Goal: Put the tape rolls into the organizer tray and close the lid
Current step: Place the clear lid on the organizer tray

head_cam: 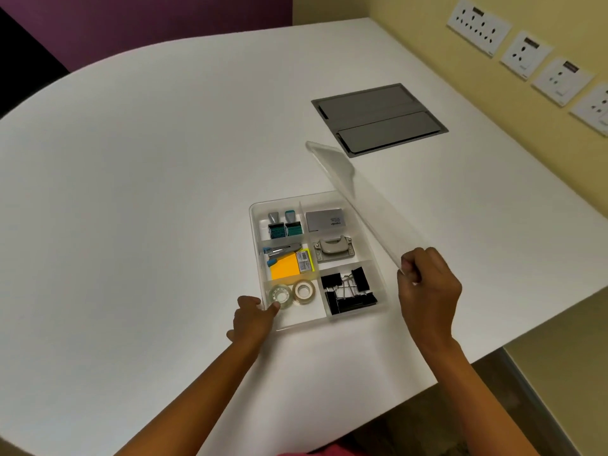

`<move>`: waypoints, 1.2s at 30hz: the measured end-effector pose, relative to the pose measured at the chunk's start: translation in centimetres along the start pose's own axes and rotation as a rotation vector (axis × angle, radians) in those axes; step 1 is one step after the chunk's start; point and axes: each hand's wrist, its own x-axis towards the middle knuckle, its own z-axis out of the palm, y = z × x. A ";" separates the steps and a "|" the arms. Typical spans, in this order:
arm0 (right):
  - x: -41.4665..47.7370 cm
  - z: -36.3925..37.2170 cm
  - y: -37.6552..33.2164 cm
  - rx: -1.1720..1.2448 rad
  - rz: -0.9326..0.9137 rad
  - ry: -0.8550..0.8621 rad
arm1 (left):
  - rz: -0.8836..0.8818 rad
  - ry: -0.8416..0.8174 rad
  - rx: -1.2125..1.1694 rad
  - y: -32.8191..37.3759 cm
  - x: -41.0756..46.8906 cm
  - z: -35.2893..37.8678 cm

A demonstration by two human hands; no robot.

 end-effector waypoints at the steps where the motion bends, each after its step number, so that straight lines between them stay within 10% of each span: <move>1: 0.2 -0.1 -0.5 0.025 0.004 0.010 | -0.005 0.009 -0.016 0.4 -0.2 -0.1; 7: 1.9 -1.7 -3.1 0.383 0.078 0.025 | 0.037 -0.049 -0.220 1.8 -0.4 -1.5; 16: 2.7 0.2 -2.9 1.247 0.909 0.038 | 0.078 -0.226 -0.542 3.4 -1.0 -3.0; 23: -0.1 3.5 1.4 1.107 1.118 -0.161 | 0.035 -0.152 -0.761 2.2 -0.5 -3.9; 29: -1.1 6.6 4.1 0.451 0.958 -0.234 | 0.078 -0.114 -0.439 0.2 -0.3 -2.8; 36: -0.6 8.1 4.4 0.271 0.873 -0.371 | 0.143 0.103 -0.308 0.0 -0.7 -1.4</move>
